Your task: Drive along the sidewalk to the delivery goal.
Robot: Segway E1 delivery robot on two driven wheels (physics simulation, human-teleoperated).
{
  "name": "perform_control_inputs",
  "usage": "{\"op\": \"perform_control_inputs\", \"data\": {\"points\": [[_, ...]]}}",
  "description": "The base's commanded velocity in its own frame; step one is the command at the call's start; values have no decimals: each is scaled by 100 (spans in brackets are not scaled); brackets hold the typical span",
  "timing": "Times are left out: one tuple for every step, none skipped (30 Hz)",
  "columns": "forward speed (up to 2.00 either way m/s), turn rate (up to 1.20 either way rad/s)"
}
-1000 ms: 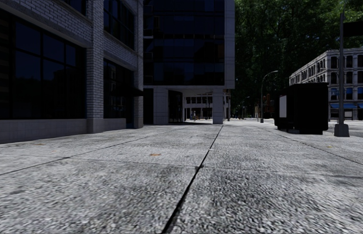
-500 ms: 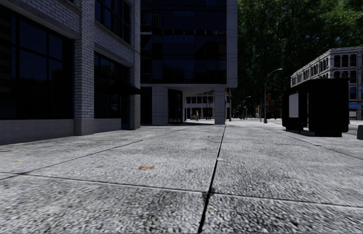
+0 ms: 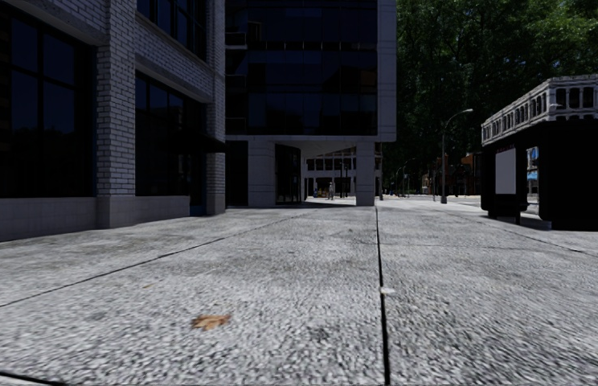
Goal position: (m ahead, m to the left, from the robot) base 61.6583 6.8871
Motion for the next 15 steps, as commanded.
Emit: {"op": "perform_control_inputs", "data": {"points": [[200,0],[200,0],[200,0],[200,0],[200,0],[200,0],[200,0],[200,0],[200,0],[200,0],[200,0],[200,0],[200,0],[200,0],[200,0]]}}
